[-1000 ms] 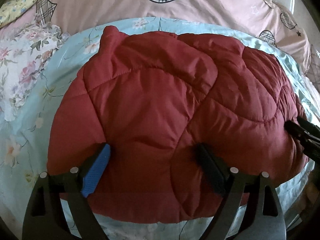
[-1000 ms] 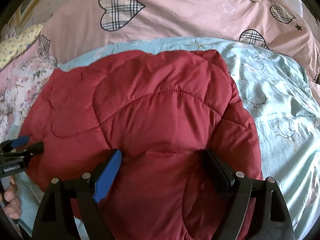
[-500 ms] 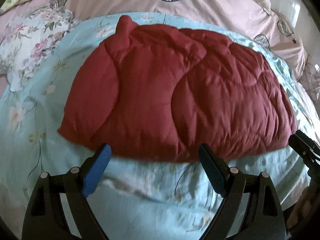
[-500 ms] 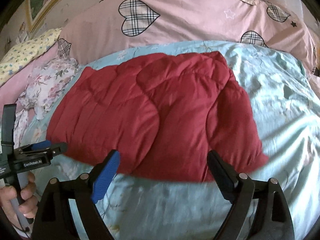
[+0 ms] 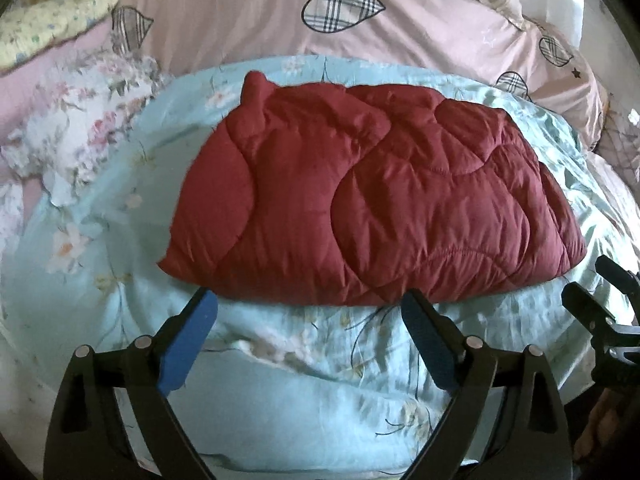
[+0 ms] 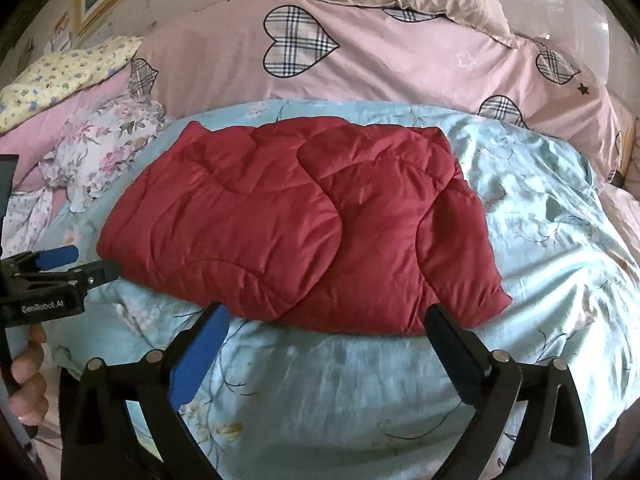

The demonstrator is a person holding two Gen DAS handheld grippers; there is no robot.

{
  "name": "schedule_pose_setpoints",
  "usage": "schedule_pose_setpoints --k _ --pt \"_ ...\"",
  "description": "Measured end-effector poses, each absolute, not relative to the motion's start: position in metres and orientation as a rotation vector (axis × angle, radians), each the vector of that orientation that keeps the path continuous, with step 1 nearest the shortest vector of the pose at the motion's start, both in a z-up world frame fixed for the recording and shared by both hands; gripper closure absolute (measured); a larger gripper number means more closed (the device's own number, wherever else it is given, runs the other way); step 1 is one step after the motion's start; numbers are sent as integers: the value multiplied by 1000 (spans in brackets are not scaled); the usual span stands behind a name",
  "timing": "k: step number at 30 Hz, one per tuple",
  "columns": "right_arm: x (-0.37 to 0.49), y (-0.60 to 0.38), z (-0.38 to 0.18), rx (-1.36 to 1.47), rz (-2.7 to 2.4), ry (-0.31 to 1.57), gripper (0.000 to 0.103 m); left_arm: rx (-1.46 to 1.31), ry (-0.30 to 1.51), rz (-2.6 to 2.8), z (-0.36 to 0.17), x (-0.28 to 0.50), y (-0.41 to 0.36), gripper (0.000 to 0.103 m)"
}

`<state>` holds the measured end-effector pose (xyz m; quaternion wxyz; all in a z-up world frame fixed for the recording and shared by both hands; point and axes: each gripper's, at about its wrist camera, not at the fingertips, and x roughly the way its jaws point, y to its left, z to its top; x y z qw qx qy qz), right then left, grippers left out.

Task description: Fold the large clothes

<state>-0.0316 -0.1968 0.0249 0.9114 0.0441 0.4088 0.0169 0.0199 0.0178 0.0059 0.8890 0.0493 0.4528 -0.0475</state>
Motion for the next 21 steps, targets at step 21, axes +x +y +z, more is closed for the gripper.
schedule_pose_setpoints --k 21 --pt "5 -199 6 152 57 953 4 162 1010 -27 -10 51 10 7"
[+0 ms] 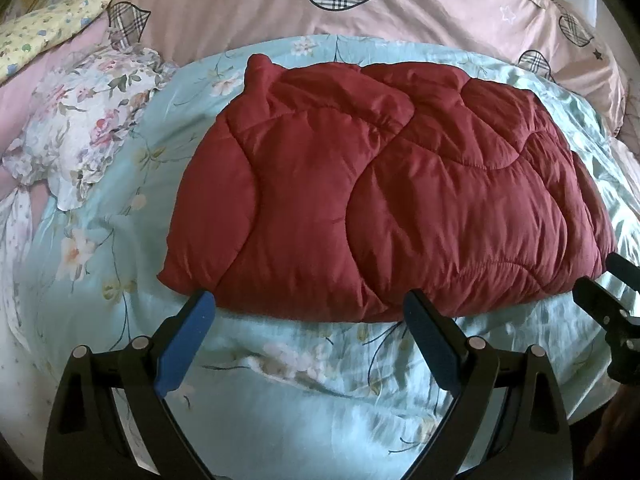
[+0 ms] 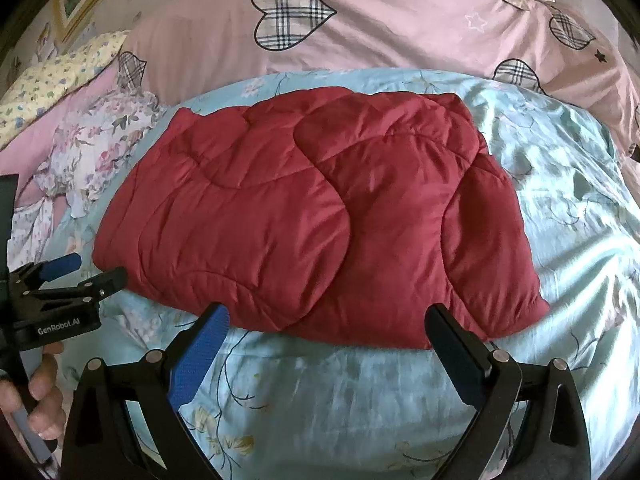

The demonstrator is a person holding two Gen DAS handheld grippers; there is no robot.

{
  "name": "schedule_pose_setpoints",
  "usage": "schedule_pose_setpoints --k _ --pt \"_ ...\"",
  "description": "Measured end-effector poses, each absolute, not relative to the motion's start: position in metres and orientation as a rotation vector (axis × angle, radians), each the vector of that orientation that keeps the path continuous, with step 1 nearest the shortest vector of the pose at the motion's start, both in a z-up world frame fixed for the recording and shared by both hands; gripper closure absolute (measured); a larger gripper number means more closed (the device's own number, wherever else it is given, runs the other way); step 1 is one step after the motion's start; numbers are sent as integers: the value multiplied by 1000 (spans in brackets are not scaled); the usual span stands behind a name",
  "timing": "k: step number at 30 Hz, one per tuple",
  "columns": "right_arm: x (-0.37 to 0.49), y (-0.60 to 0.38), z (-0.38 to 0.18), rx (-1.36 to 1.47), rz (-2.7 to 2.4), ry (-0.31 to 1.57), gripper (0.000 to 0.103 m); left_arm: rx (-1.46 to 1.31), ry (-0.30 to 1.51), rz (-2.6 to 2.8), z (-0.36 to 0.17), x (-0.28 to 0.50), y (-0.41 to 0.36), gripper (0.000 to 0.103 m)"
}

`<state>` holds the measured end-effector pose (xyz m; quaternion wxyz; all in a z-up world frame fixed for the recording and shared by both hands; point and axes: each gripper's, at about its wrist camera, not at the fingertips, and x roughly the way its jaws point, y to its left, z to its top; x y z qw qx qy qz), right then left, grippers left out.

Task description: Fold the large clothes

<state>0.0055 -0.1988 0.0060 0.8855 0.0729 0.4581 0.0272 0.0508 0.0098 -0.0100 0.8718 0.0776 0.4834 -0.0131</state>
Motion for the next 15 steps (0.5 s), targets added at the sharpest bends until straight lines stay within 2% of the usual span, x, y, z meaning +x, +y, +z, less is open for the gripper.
schedule_pose_setpoints --k 15 --pt "19 -200 8 141 42 970 4 157 1023 -37 -11 63 7 7"
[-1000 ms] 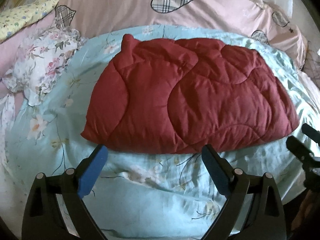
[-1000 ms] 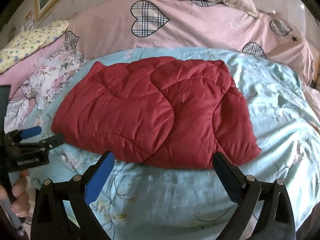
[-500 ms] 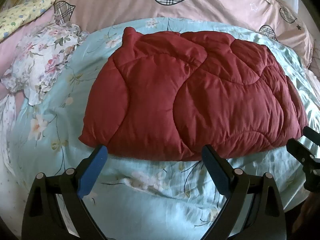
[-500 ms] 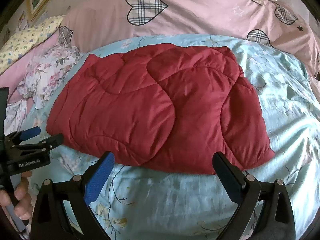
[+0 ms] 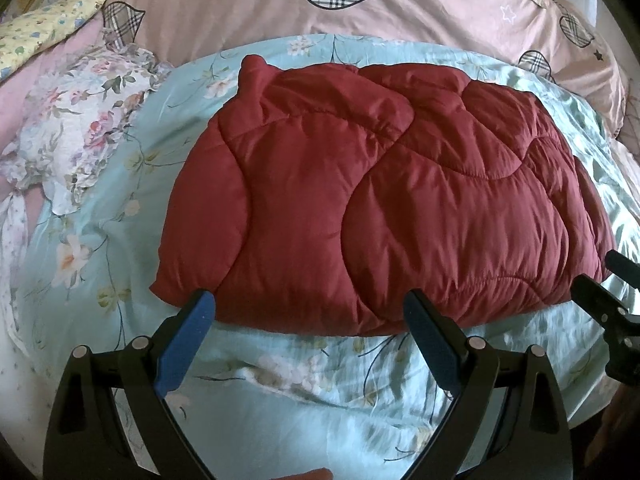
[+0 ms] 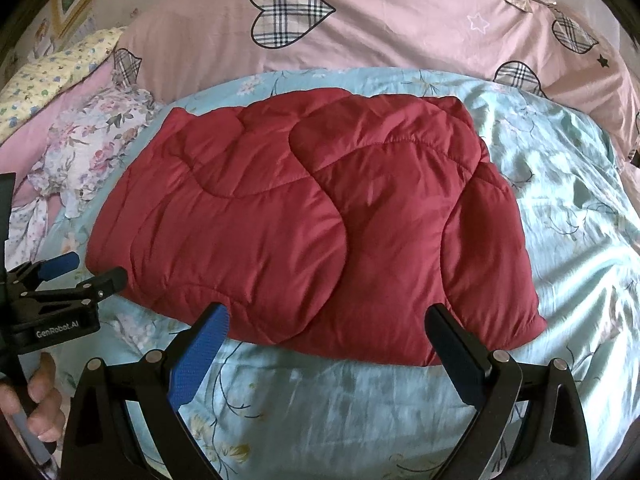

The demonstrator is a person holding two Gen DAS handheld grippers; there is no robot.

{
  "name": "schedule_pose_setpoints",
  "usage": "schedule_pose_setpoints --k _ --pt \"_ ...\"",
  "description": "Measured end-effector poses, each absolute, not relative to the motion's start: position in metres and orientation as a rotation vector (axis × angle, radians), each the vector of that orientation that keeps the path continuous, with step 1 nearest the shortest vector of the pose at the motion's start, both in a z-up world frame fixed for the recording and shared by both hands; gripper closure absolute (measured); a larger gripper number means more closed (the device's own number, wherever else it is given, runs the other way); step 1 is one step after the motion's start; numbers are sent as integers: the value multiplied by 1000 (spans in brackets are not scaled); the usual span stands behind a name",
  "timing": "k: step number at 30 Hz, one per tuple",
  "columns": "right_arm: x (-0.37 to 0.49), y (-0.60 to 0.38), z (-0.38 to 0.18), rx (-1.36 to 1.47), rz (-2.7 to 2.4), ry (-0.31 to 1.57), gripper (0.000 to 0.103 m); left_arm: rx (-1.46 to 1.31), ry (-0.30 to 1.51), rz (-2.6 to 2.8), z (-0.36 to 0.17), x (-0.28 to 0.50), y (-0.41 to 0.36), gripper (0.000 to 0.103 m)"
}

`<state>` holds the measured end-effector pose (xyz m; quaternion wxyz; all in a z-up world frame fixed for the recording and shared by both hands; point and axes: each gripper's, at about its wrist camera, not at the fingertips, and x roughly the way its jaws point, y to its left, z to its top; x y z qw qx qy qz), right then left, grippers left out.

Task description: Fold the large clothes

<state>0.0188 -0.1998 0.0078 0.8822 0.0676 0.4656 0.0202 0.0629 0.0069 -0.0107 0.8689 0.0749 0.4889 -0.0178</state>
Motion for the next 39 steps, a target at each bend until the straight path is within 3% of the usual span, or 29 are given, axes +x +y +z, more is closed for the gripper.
schedule_pose_setpoints --k 39 --pt "33 -197 20 142 51 956 3 153 1014 -41 -7 77 2 7"
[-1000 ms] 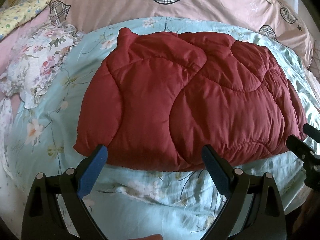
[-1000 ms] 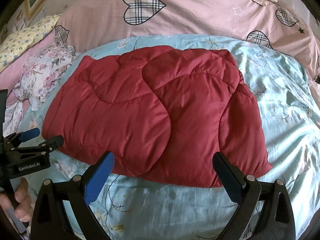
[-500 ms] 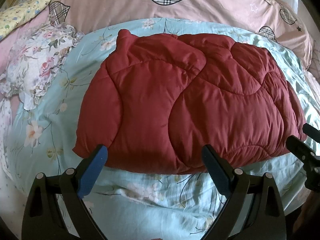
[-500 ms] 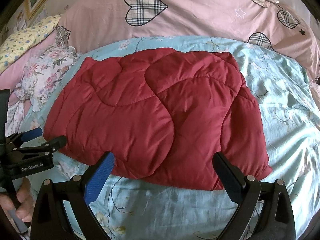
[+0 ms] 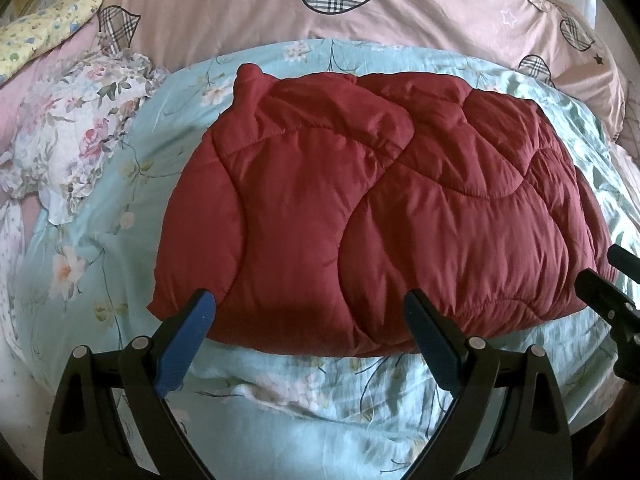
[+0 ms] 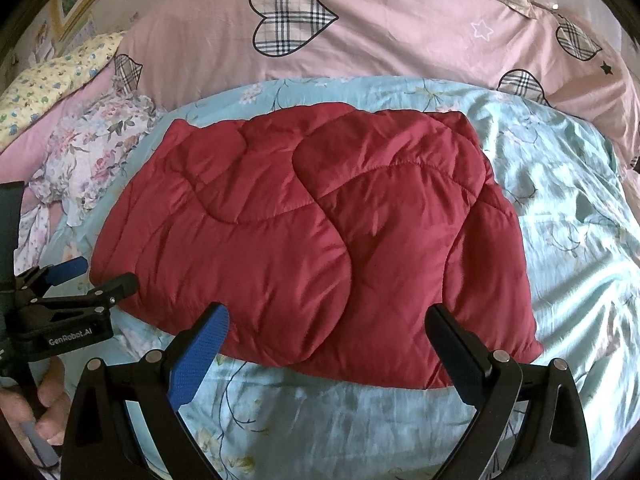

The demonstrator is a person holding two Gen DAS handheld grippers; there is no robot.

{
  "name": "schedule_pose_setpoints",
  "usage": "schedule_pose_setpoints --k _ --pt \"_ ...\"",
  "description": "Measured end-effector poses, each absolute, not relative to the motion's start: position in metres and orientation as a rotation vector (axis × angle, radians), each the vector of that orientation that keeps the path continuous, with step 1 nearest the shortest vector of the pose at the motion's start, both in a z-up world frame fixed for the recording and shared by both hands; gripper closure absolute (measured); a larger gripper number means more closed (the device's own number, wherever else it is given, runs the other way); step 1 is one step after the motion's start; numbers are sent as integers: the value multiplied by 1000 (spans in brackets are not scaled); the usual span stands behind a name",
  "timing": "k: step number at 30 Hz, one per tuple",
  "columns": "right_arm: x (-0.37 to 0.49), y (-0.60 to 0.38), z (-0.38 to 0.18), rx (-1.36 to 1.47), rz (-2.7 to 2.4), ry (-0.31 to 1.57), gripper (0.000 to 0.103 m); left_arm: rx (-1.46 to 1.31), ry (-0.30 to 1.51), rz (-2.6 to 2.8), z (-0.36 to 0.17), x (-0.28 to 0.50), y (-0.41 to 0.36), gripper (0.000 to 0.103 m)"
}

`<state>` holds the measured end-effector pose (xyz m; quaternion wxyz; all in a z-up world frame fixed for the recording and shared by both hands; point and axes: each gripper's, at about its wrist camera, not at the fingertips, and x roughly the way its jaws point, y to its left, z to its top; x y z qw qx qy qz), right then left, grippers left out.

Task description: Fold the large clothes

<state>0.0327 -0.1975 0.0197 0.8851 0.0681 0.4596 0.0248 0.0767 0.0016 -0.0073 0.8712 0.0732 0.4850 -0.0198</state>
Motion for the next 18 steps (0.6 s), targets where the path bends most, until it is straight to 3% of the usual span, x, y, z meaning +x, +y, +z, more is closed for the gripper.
schedule_pose_setpoints --k 18 --pt "38 -193 23 136 62 951 3 158 991 -34 -3 79 0 7"
